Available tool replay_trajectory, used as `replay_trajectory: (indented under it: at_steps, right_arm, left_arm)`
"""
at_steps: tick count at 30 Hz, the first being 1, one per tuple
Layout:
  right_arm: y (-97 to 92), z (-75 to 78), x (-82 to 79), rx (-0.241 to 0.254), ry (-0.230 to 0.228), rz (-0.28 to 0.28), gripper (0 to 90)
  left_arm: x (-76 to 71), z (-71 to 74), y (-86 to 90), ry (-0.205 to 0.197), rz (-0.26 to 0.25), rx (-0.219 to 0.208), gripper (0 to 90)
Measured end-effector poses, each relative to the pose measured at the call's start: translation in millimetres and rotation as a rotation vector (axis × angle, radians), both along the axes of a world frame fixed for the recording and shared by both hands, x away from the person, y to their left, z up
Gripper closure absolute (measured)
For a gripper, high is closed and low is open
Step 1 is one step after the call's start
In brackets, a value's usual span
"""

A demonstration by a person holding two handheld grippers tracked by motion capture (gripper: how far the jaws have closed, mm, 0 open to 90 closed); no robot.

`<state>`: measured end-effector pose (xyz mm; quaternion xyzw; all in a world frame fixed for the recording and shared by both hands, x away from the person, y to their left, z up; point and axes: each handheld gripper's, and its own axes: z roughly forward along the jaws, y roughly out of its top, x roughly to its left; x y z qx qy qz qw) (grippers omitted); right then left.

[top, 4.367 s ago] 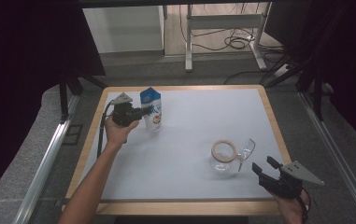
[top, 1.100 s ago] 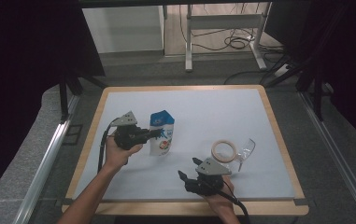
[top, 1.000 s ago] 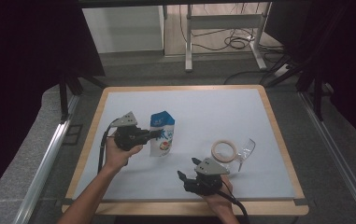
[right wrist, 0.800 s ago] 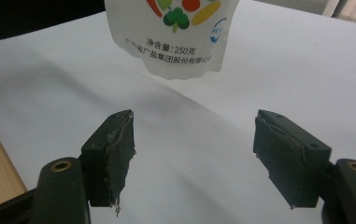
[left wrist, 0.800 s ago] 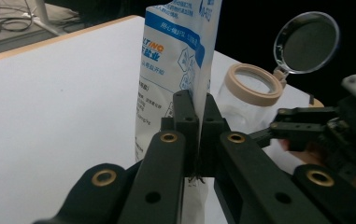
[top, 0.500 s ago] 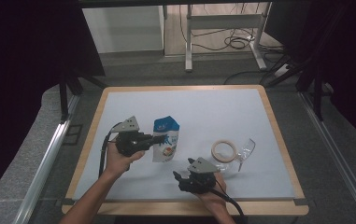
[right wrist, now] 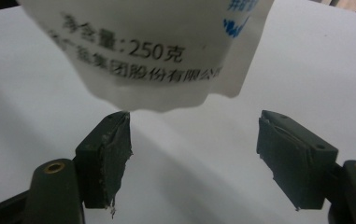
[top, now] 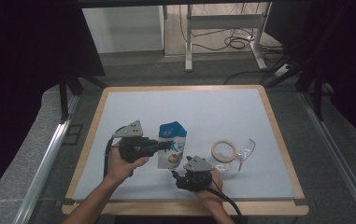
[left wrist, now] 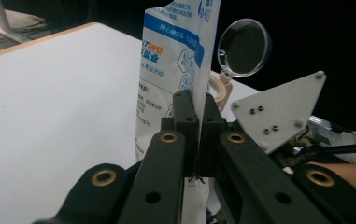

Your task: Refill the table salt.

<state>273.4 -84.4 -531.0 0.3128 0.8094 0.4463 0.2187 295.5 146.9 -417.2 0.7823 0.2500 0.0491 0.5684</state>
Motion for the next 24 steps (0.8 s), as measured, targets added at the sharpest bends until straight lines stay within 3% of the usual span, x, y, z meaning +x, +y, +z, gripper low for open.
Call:
replay_trajectory:
  at_steps: [10,14,20,24]
  right_arm:
    - [0.2,2.8,0.6,0.002,-0.060,0.006,26.9]
    - [2.4,3.5,-2.1,-0.017,-0.111,0.014,26.2]
    - [2.0,4.6,-7.6,-0.022,-0.141,0.037,30.5]
    - [-1.5,5.7,-8.1,0.009,-0.120,0.037,33.2]
  left_arm:
    - [-2.0,3.8,-9.6,0.012,-0.043,-0.002,90.0]
    - [-2.6,6.2,-14.6,0.009,-0.054,0.004,90.0]
    - [5.5,3.2,-17.8,0.035,-0.050,-0.001,90.0]
    - [10.3,2.1,-19.4,0.055,-0.056,-0.016,90.0]
